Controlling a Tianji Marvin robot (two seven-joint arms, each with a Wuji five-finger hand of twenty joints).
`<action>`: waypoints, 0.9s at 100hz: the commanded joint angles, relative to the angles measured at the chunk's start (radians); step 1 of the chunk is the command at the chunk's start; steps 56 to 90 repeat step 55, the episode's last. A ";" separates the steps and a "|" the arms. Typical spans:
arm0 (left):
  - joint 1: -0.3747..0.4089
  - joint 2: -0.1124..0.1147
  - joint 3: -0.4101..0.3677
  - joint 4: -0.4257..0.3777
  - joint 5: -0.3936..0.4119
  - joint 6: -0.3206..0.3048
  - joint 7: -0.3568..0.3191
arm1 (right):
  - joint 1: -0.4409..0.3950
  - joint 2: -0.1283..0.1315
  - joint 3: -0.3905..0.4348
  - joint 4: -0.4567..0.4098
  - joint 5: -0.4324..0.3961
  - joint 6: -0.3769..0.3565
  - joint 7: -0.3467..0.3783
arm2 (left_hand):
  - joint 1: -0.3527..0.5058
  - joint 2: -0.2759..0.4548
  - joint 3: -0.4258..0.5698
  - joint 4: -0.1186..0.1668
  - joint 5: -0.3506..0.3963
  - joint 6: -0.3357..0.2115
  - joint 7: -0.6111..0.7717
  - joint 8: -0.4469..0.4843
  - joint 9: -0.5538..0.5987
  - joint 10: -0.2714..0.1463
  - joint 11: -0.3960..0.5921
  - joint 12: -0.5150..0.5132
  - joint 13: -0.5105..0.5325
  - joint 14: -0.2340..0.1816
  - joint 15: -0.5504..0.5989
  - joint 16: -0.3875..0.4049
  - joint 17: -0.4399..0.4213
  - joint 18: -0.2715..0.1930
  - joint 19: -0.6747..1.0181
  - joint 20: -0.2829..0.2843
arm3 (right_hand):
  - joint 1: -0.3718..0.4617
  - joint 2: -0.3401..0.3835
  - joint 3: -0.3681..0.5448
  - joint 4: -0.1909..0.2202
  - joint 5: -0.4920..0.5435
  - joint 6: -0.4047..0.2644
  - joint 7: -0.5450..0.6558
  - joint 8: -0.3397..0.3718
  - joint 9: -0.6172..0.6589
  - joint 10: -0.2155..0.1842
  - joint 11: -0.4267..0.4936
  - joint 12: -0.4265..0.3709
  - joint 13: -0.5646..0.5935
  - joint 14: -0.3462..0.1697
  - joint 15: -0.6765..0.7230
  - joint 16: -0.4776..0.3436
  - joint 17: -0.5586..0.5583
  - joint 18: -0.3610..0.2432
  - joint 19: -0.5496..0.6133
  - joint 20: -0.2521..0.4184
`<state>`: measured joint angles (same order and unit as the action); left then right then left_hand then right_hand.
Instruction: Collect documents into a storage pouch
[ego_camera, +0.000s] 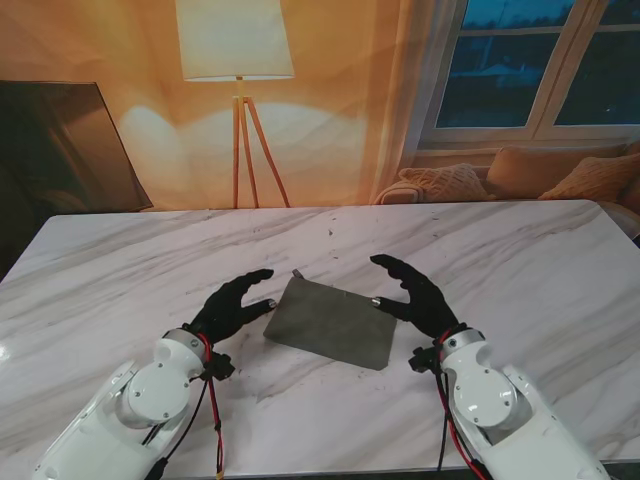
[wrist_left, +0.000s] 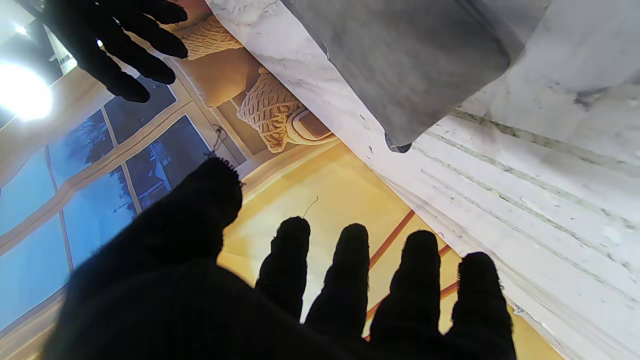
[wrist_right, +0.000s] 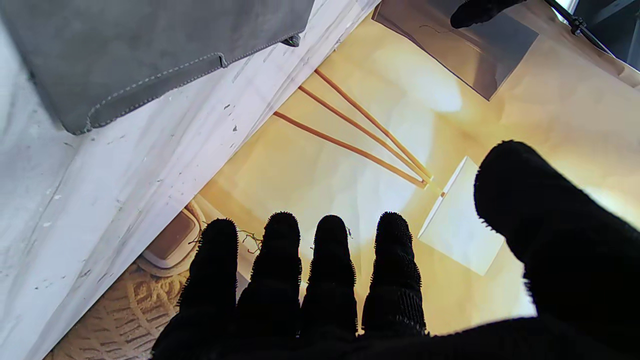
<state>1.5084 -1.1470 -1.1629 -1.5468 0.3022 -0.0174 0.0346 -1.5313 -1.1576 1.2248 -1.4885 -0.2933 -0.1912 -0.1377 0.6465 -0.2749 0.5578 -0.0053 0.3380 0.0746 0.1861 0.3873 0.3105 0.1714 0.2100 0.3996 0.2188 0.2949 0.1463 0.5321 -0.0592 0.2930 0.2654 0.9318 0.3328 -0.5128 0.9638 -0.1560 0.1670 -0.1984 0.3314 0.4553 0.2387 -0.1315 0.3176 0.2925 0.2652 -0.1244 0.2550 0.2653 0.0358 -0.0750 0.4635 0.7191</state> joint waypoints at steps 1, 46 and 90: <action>0.017 0.003 -0.012 -0.025 -0.010 0.002 -0.031 | 0.003 -0.012 -0.022 0.012 0.005 0.014 0.004 | 0.002 0.001 -0.033 -0.021 -0.030 0.003 -0.021 -0.009 -0.024 -0.040 -0.016 -0.020 -0.027 -0.030 -0.015 -0.012 0.000 -0.008 -0.021 0.009 | -0.040 0.024 -0.031 0.037 -0.042 0.002 -0.018 0.005 -0.027 -0.030 -0.007 -0.008 -0.001 -0.035 -0.020 -0.013 -0.004 -0.049 -0.023 -0.001; 0.044 0.006 -0.042 -0.041 0.023 -0.008 -0.017 | 0.009 -0.014 -0.050 0.006 -0.022 0.030 -0.011 | 0.010 -0.009 0.005 -0.011 -0.020 0.007 -0.021 -0.006 -0.005 -0.031 0.003 -0.030 -0.017 -0.035 -0.009 -0.024 0.006 -0.007 -0.023 0.000 | -0.036 0.026 -0.030 0.043 -0.029 0.009 -0.013 0.019 -0.039 -0.023 0.008 -0.005 -0.002 -0.032 -0.012 -0.006 -0.005 -0.049 -0.014 0.010; 0.046 0.006 -0.042 -0.043 0.028 -0.012 -0.014 | 0.009 -0.012 -0.050 0.009 -0.029 0.024 -0.010 | 0.007 -0.007 0.010 -0.011 -0.034 0.006 -0.027 -0.008 -0.006 -0.025 0.004 -0.031 -0.017 -0.036 -0.008 -0.024 0.006 -0.008 -0.022 0.000 | -0.039 0.025 -0.032 0.043 -0.027 0.011 -0.013 0.021 -0.041 -0.020 0.010 -0.005 -0.002 -0.032 -0.011 -0.005 -0.005 -0.048 -0.014 0.011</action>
